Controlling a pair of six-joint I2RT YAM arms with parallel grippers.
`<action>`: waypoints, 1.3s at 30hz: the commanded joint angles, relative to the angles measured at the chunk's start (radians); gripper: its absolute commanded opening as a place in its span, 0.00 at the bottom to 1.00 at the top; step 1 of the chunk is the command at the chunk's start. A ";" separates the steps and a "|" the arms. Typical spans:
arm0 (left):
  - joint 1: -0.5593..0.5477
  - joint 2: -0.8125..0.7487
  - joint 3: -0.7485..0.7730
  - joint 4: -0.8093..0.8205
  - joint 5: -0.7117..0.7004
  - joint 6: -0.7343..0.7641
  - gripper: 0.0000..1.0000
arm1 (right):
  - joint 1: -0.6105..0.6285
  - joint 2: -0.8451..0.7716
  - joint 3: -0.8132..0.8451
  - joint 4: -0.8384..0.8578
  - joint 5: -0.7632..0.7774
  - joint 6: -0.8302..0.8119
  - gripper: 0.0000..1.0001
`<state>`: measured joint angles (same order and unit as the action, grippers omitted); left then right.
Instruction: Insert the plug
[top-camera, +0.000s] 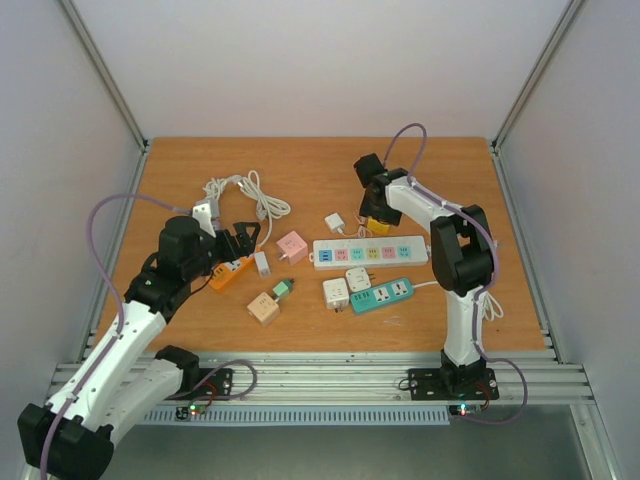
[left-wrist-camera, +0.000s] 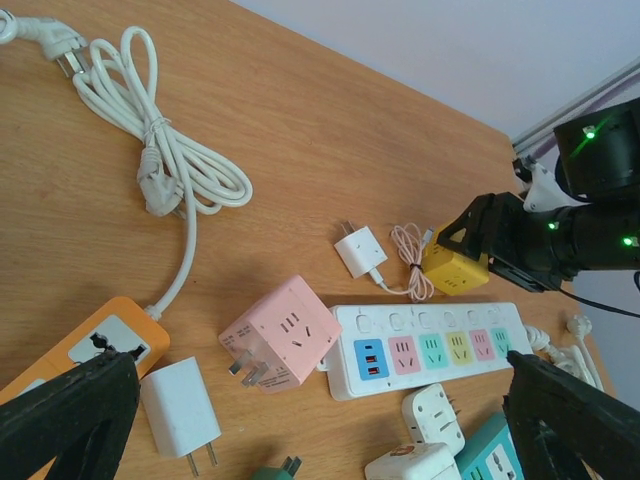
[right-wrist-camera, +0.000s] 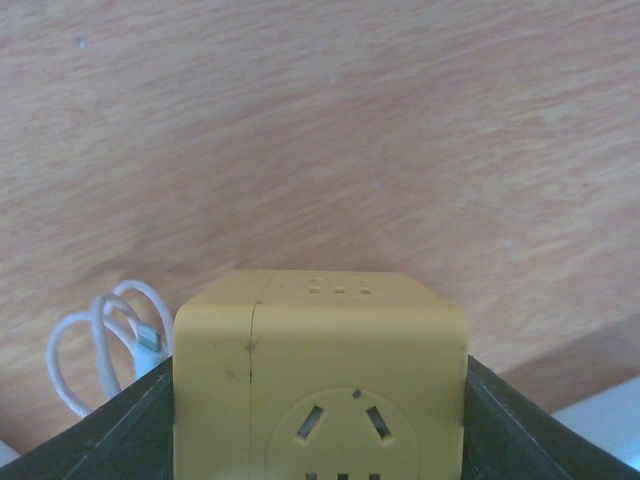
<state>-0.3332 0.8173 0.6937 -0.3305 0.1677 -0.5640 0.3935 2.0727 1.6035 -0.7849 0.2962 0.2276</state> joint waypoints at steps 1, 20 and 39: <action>-0.001 0.006 0.022 0.046 -0.007 0.025 0.99 | 0.002 -0.125 -0.058 0.036 0.040 -0.011 0.54; -0.001 0.095 0.106 0.128 0.334 -0.102 0.99 | 0.027 -0.666 -0.434 0.426 -0.864 -0.105 0.54; -0.006 0.208 0.017 0.688 0.608 -0.601 0.95 | 0.187 -0.728 -0.541 1.029 -0.873 0.400 0.55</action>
<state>-0.3344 1.0130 0.7513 0.1265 0.7208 -0.9855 0.5453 1.3270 1.0538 0.0834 -0.6506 0.4965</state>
